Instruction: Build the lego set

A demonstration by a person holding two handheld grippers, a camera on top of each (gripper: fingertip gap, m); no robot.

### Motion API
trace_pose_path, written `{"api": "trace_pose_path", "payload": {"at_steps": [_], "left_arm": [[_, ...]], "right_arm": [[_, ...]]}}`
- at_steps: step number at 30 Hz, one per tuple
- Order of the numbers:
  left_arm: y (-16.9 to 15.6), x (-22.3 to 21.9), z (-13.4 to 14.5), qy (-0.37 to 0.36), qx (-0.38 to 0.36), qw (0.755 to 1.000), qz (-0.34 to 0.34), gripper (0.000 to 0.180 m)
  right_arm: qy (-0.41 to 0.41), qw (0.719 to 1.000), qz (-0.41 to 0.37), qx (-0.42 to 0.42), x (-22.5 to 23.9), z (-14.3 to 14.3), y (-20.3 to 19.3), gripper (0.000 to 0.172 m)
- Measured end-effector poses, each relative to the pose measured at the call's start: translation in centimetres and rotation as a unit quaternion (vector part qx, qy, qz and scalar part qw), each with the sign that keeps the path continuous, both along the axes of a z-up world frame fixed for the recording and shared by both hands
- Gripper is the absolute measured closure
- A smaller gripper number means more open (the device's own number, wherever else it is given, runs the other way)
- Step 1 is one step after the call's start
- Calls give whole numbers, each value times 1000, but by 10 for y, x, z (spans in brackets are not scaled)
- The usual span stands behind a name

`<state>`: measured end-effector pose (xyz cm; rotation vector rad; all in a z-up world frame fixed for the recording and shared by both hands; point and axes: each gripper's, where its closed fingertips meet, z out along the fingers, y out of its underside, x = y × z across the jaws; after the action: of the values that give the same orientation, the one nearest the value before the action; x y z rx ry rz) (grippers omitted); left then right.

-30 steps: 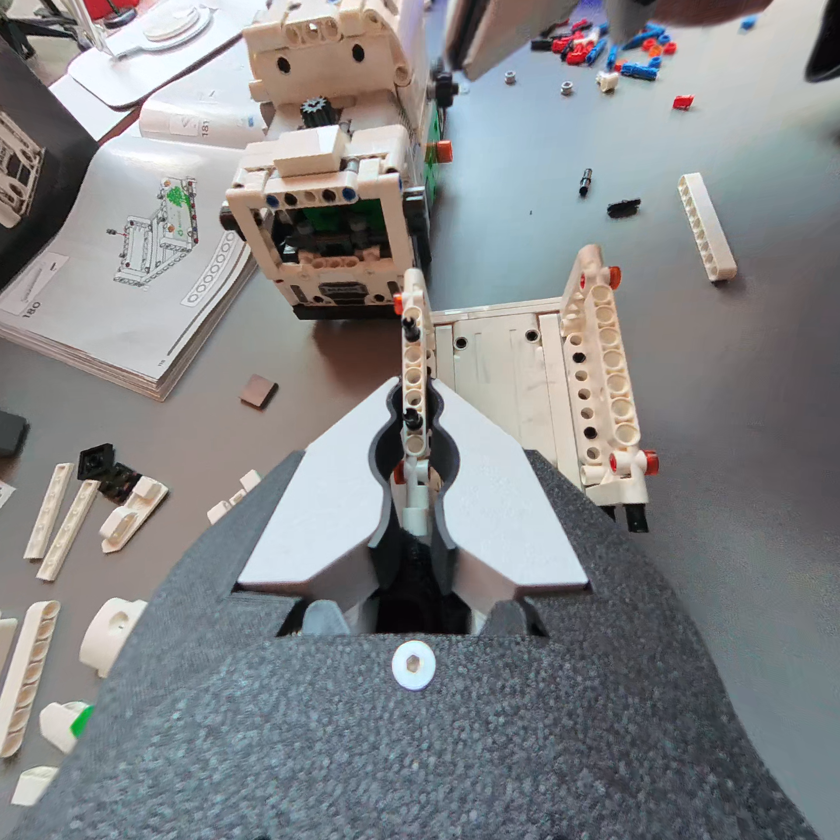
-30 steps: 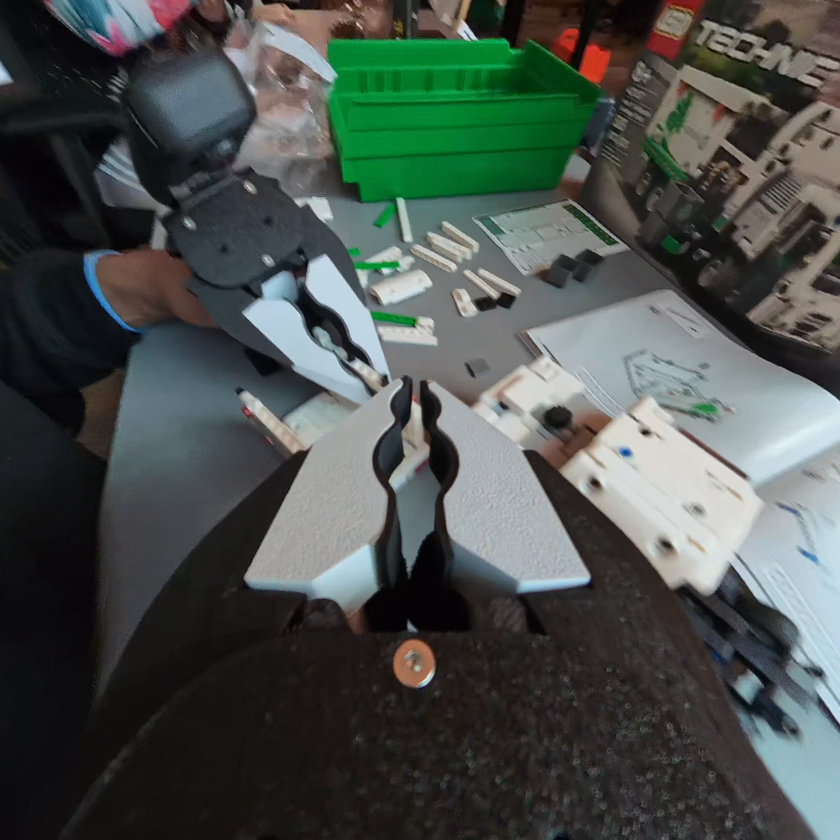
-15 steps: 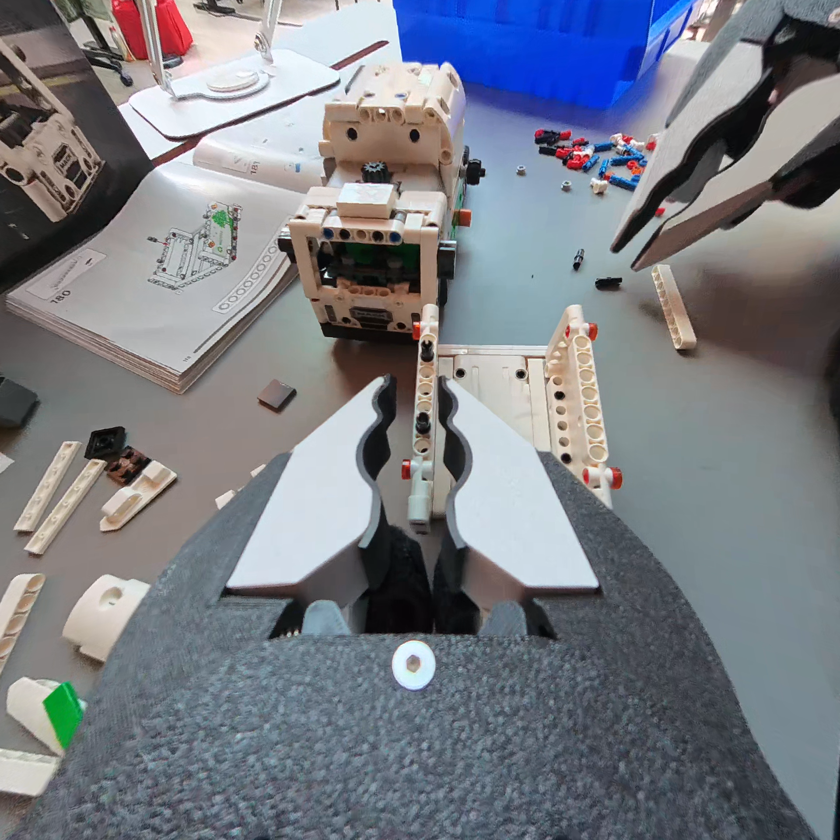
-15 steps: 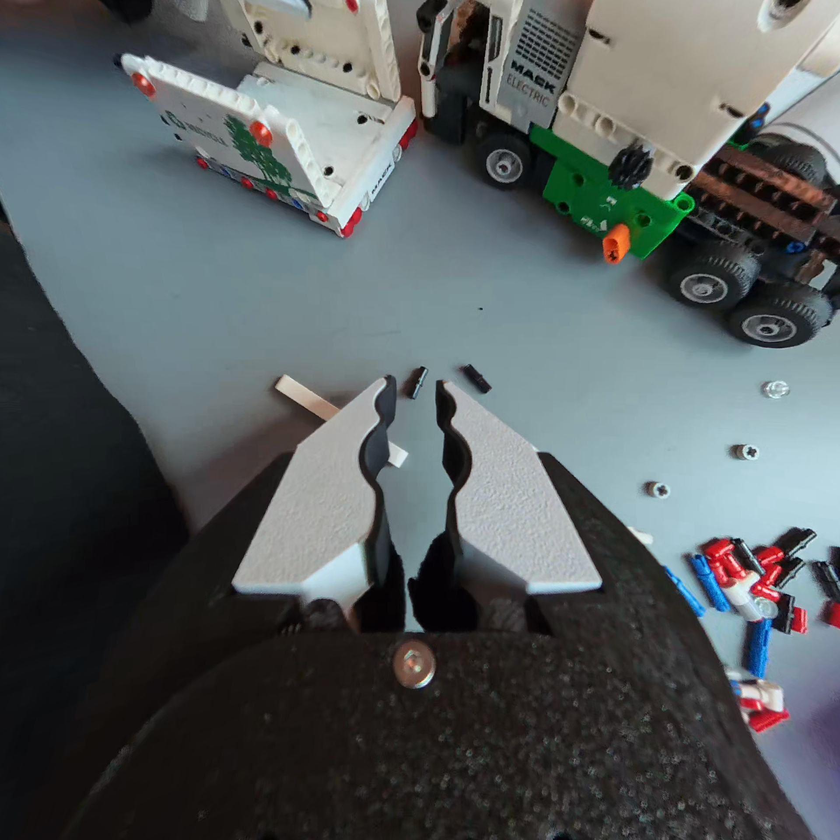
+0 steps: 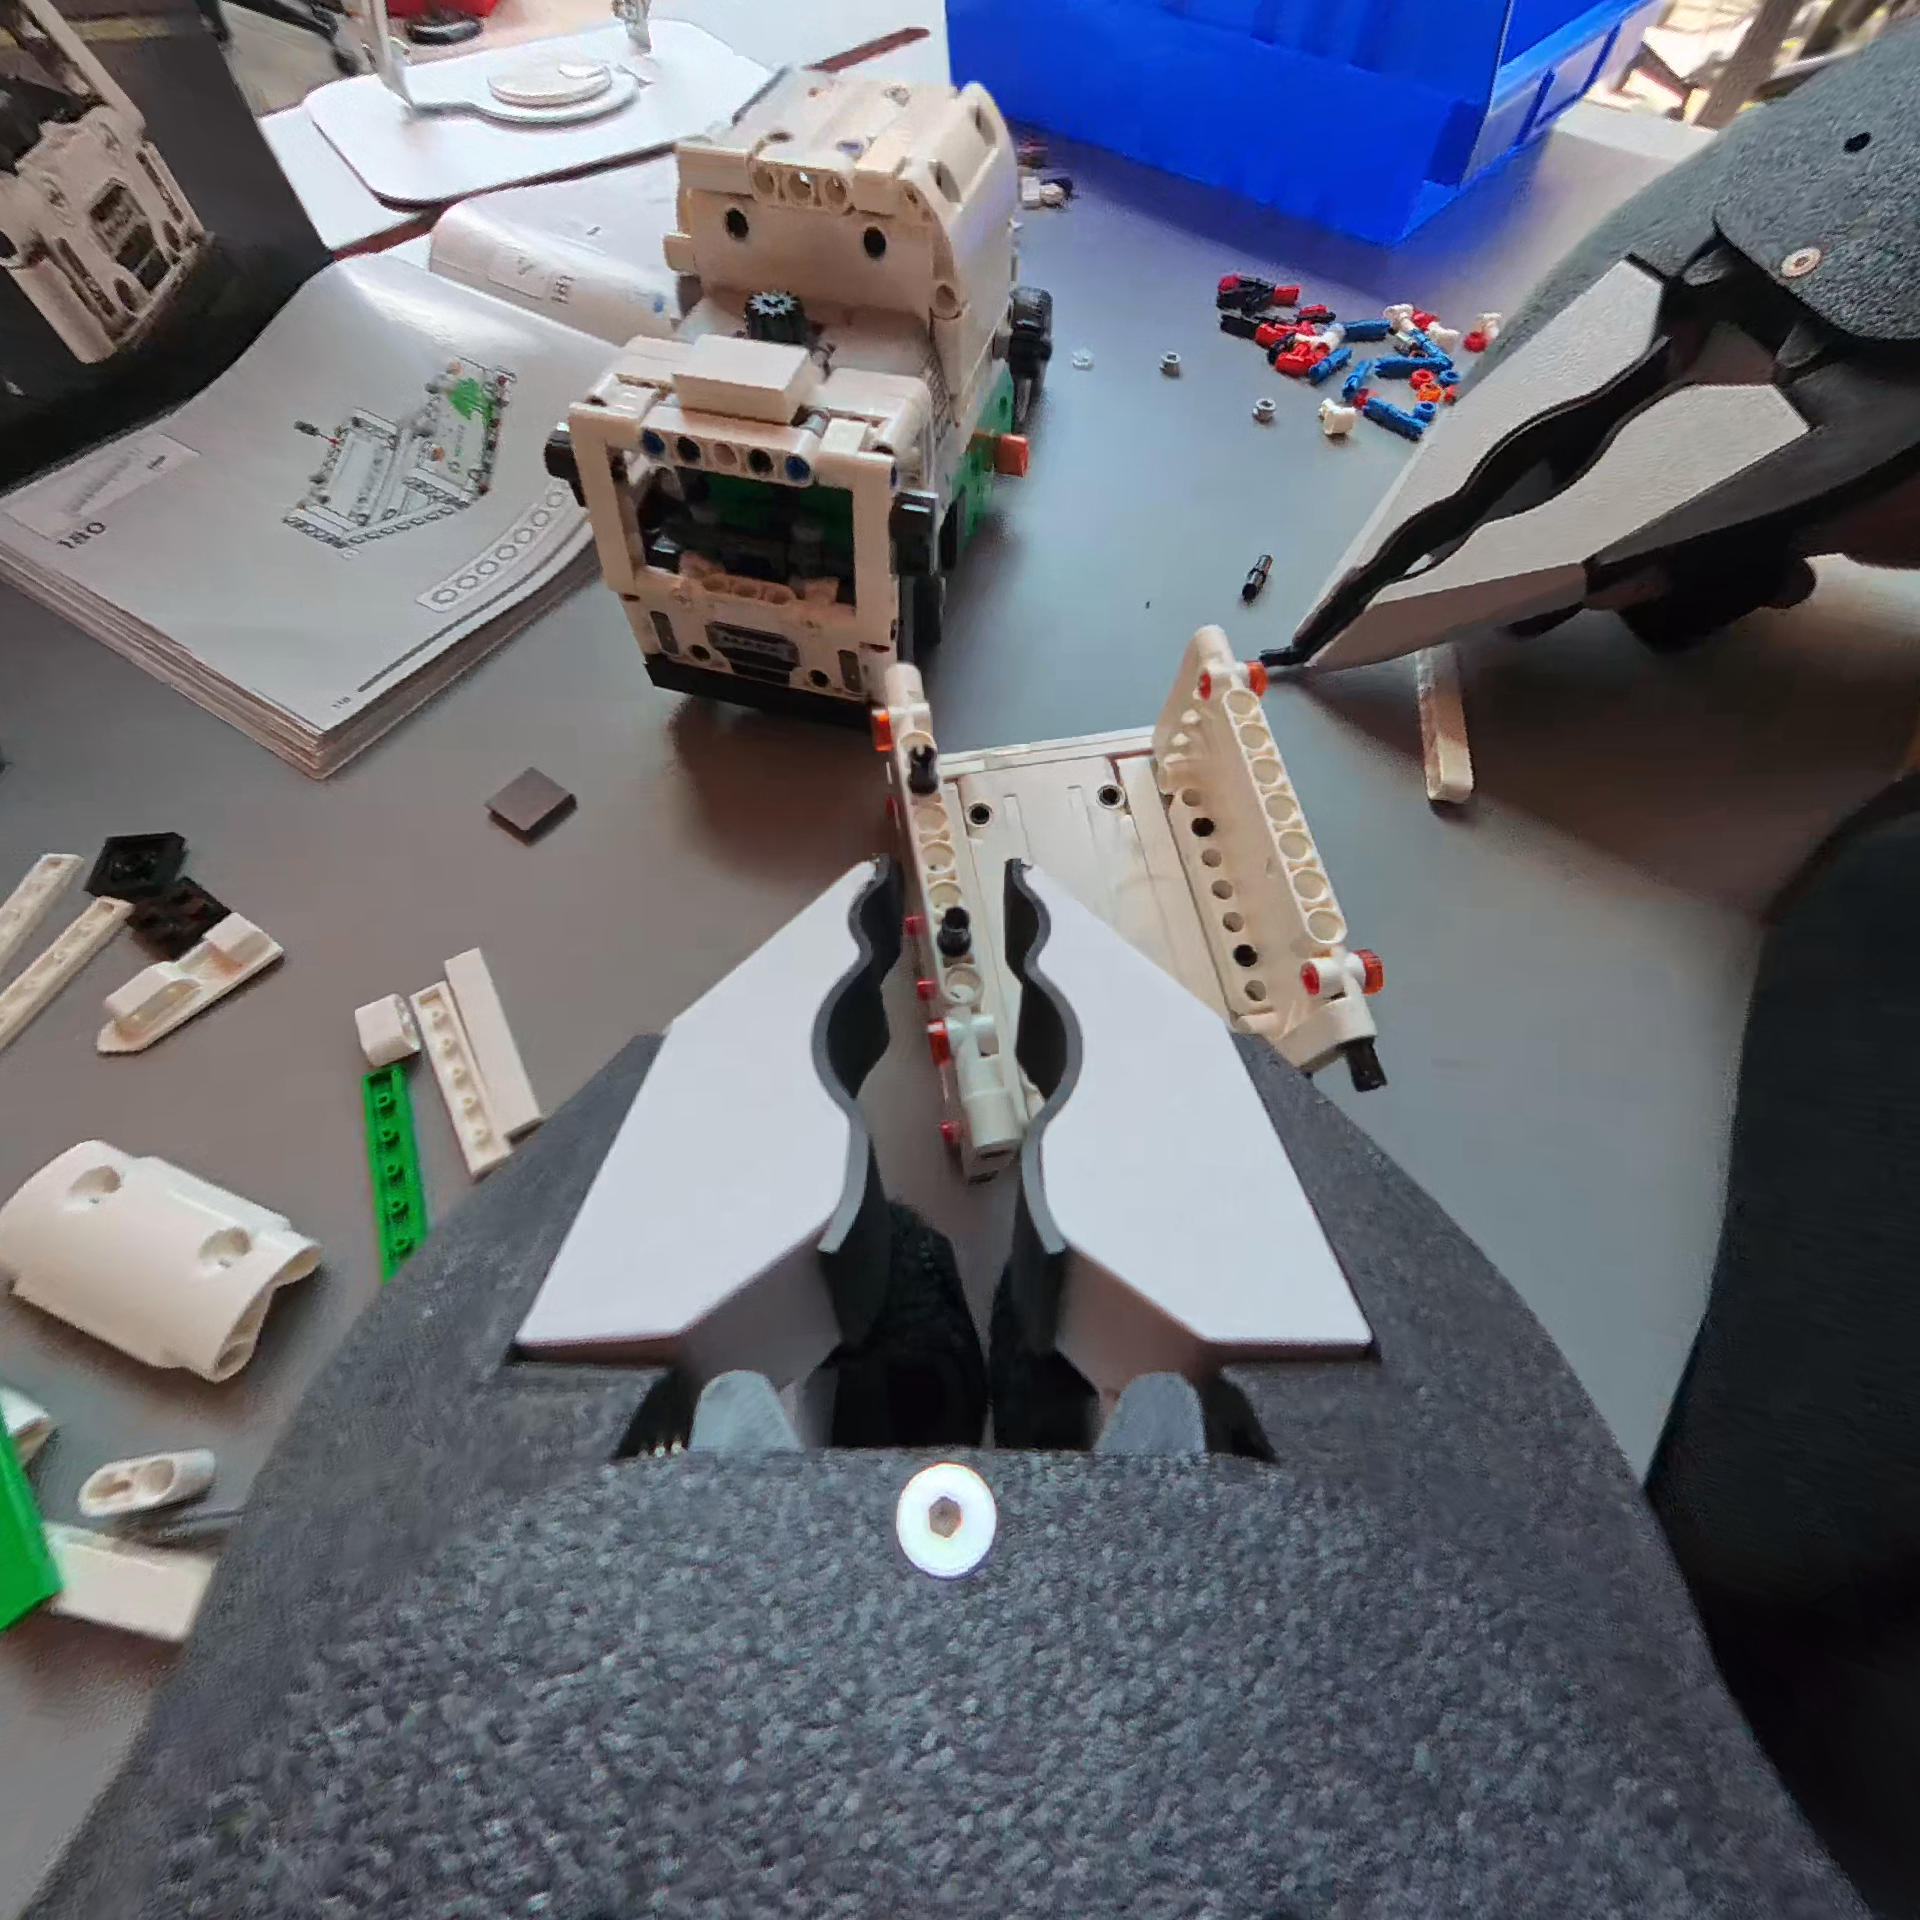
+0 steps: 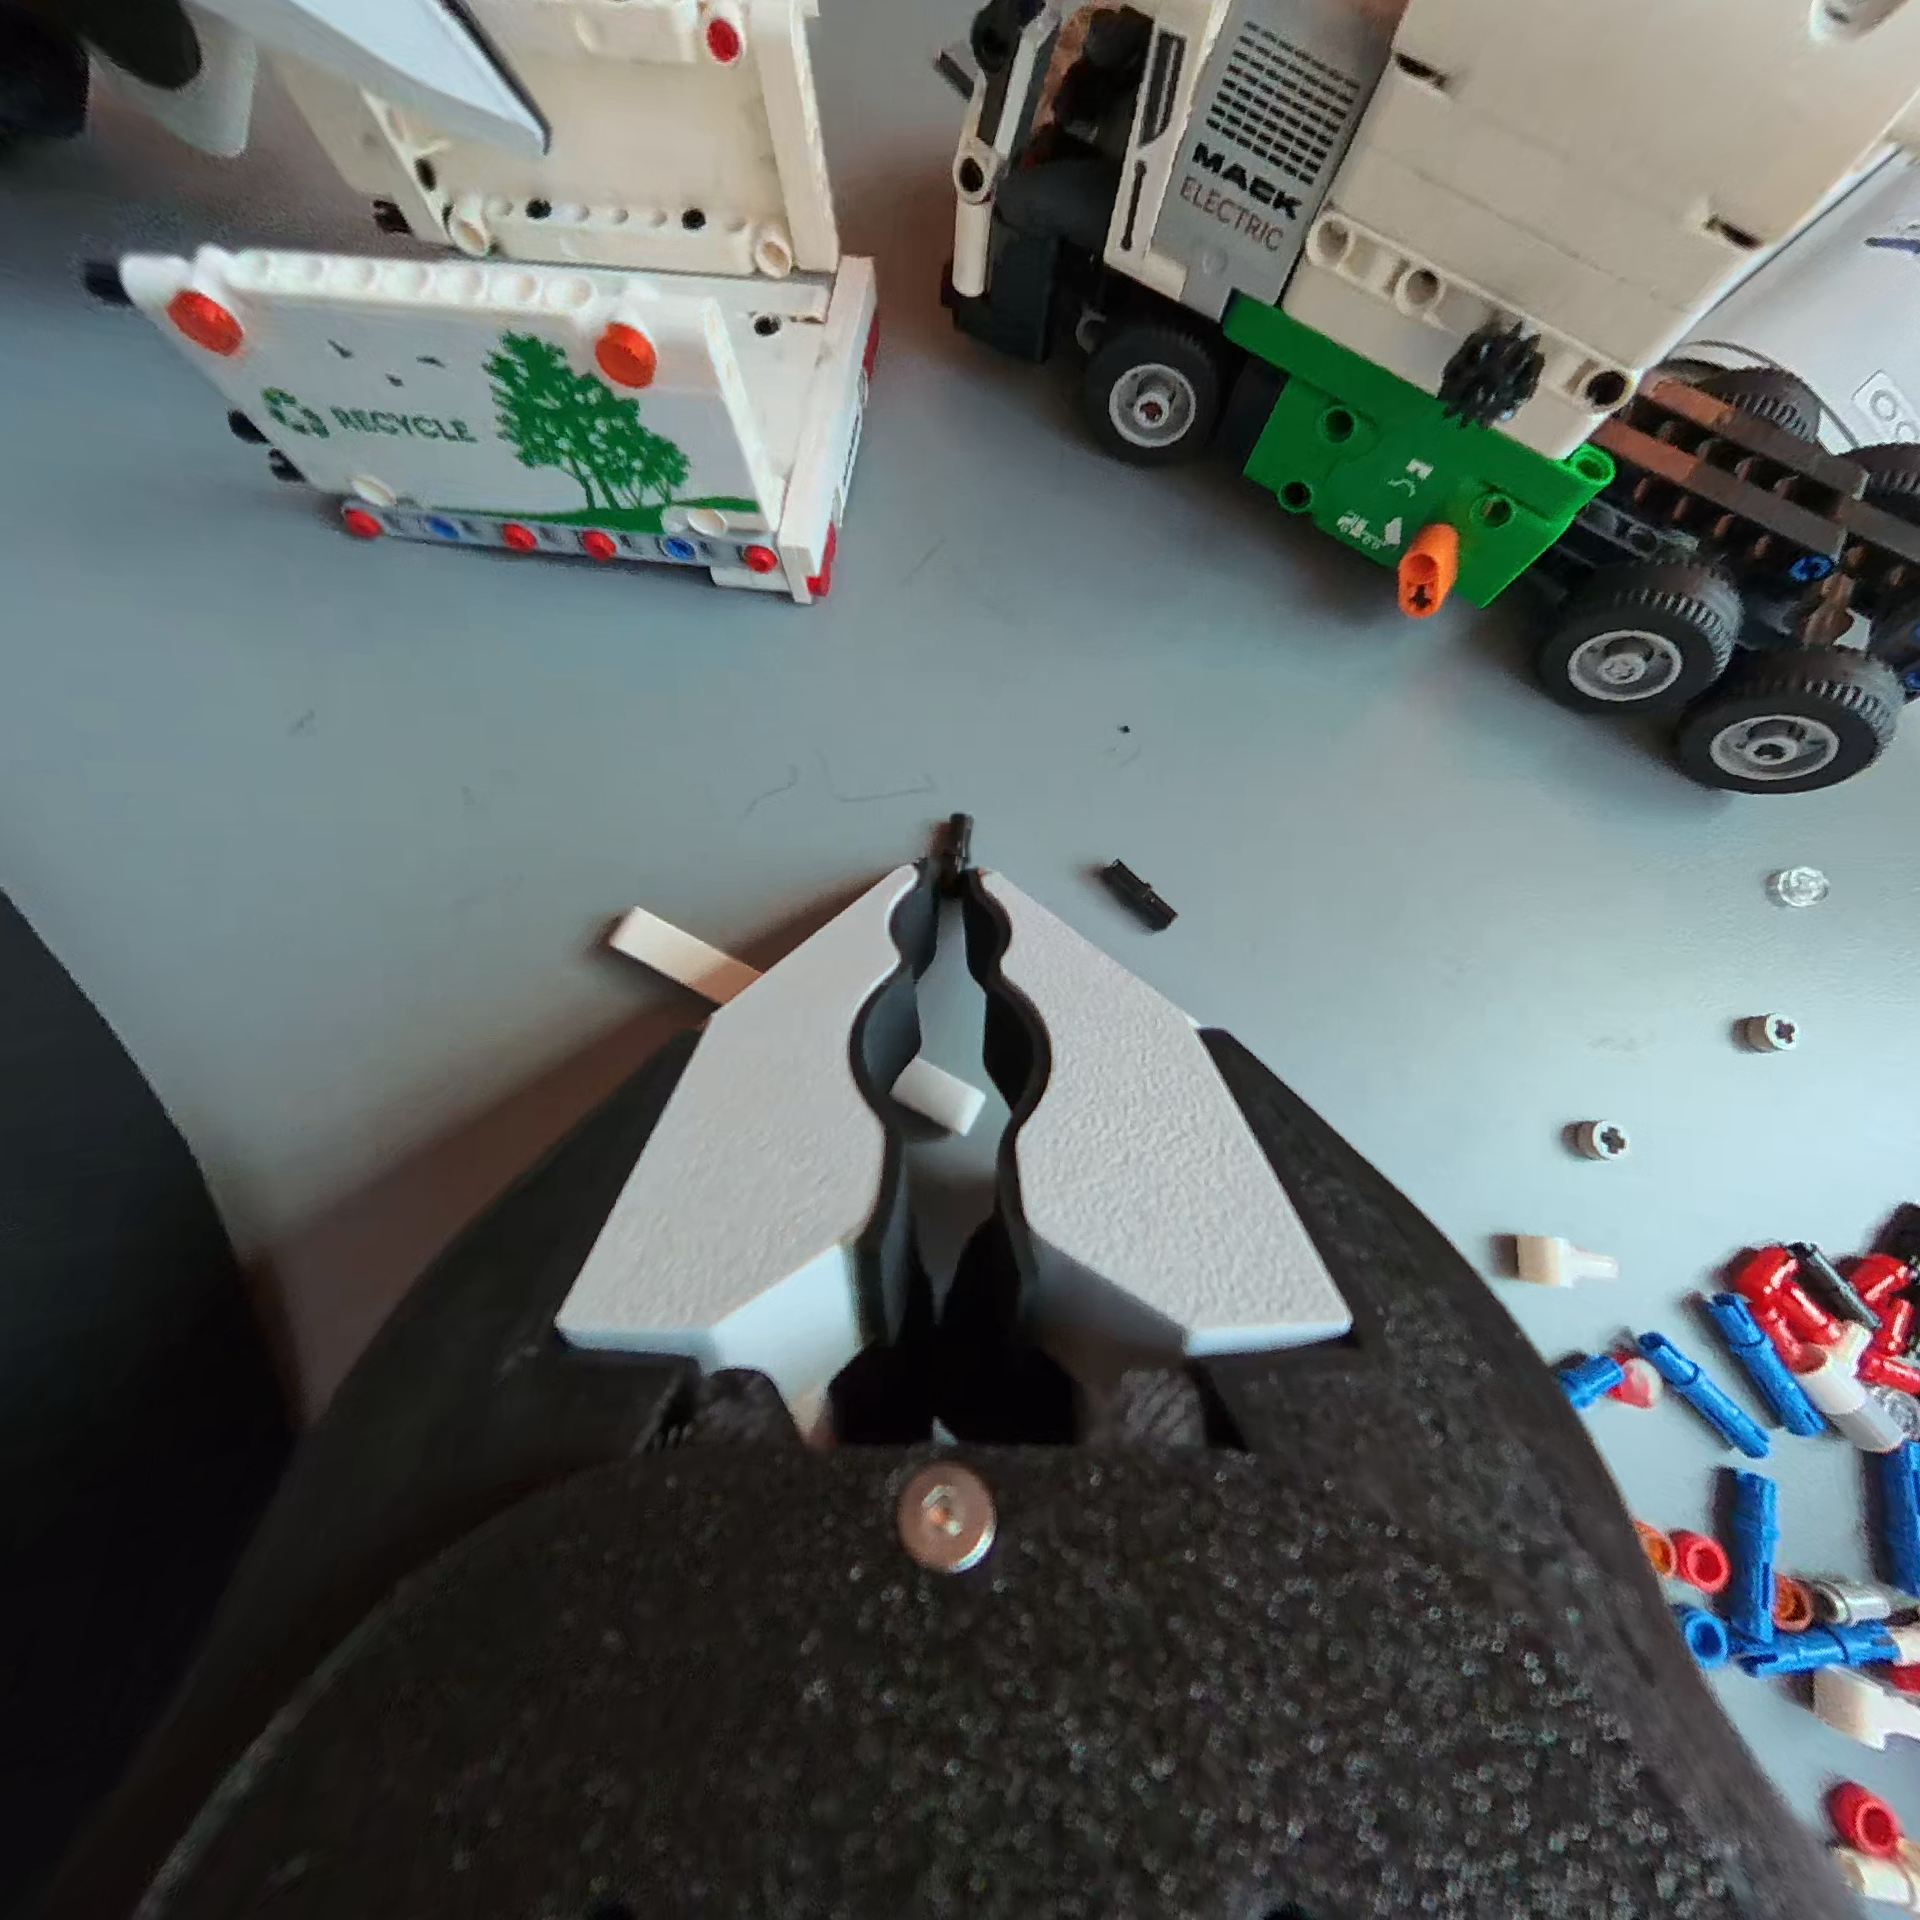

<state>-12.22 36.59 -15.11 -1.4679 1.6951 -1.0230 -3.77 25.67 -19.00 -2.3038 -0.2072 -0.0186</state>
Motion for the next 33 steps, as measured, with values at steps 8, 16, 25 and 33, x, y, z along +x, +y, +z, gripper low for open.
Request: {"api": "trace_pose_path", "payload": {"at_steps": [8,16,25,33], "left_arm": [[-78,-17,77,-104,78,985,-112,167],[-117,-25,77,-114,291,931,-191,178],[-121,-28,68,-111,377,908,-147,176],[-109,-22,70,-115,364,919,-102,179]], "right_arm": [[229,949,176,129,-80,105,13,169],[337,884,314,73,-124,126,-12,170],[314,901,290,71,-126,115,-19,170],[262,926,243,121,-118,118,-7,169]]}}
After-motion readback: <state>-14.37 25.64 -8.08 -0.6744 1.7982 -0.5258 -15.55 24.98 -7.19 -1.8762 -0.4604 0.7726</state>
